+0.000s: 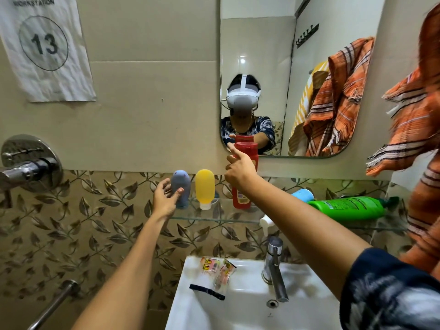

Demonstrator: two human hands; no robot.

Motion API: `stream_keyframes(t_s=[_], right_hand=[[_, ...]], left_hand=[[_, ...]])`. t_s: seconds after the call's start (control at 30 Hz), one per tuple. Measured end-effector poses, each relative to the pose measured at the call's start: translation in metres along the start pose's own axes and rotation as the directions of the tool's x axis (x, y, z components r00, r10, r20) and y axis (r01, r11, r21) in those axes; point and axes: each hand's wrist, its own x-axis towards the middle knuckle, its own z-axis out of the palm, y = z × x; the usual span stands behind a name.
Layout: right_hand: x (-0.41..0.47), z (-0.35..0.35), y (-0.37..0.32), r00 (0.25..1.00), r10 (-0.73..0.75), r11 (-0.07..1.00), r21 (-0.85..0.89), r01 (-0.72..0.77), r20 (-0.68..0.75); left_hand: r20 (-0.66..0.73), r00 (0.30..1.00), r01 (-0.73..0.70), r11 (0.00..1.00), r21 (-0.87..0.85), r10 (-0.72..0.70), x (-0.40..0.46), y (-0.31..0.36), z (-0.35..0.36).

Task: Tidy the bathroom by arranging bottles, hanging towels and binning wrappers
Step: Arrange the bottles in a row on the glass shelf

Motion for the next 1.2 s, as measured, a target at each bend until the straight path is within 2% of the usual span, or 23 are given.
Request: stream_keyframes(t_s=[0.1,0.33,0.5,0.6,0.7,0.73,0.77,0.83,0.87,0.93,1.0,1.03,1.13,1.2], right_hand=[[-0.001,-0.007,0.004,0.999,-0.031,0.999,0.007,0.031,0.044],[0.003,-0.007,0.001,1.0,0.007,0.999,0.052,-0.007,0.013],[-0.006,-0.005,-0.003,0.993,0.035,0.987,0.159,-0.016,-0.116],[-0.019,0.0,-0.002,0.963,0.065,0.967,0.256,0.004,-0.261],[-0.034,0.014,0.001,0.896,0.139,0.925,0.378,0.035,-0.422],[-0.04,0.02,0.0,0.857,0.18,0.903,0.426,0.05,-0.482],[-0.045,0.027,-0.001,0.808,0.22,0.892,0.449,0.061,-0.547],[-0.054,0.044,-0.001,0.712,0.292,0.888,0.458,0.046,-0.639],[-0.059,0.054,0.0,0.691,0.319,0.883,0.469,0.033,-0.649],[-0.072,0.073,0.002,0.665,0.391,0.854,0.52,-0.005,-0.636],[-0.086,0.088,0.005,0.653,0.487,0.793,0.607,-0.052,-0.58],[-0.094,0.093,0.006,0.663,0.545,0.73,0.68,-0.075,-0.512],[-0.115,0.102,0.005,0.726,0.673,0.419,0.882,-0.216,-0.142],[-0.12,0.109,0.002,0.75,0.653,0.213,0.925,-0.313,0.104]], left_hand=[[-0.034,0.999,-0.026,0.999,-0.03,0.025,-0.001,0.001,-0.001],[-0.103,0.988,-0.118,0.993,-0.005,0.116,-0.007,0.002,-0.006],[-0.207,0.966,-0.156,0.988,0.012,0.155,-0.015,0.005,-0.007],[-0.34,0.91,-0.23,0.971,0.067,0.239,-0.033,0.009,-0.001],[-0.453,0.777,-0.372,0.899,0.23,0.437,-0.062,0.011,0.016],[-0.439,0.758,-0.401,0.876,0.268,0.482,-0.072,0.01,0.024],[-0.393,0.77,-0.423,0.864,0.275,0.502,-0.08,0.009,0.032],[-0.21,0.856,-0.435,0.877,0.202,0.473,-0.091,0.006,0.05],[-0.091,0.902,-0.409,0.901,0.142,0.423,-0.094,0.006,0.059],[0.136,0.952,-0.283,0.958,0.039,0.275,-0.098,0.012,0.076],[0.282,0.953,-0.12,0.993,0.023,0.109,-0.098,0.02,0.093],[0.324,0.946,-0.038,0.999,0.013,0.032,-0.098,0.025,0.1],[0.372,0.918,0.169,0.984,-0.052,-0.138,-0.09,0.035,0.119],[0.368,0.901,0.282,0.955,-0.094,-0.23,-0.084,0.042,0.127]])
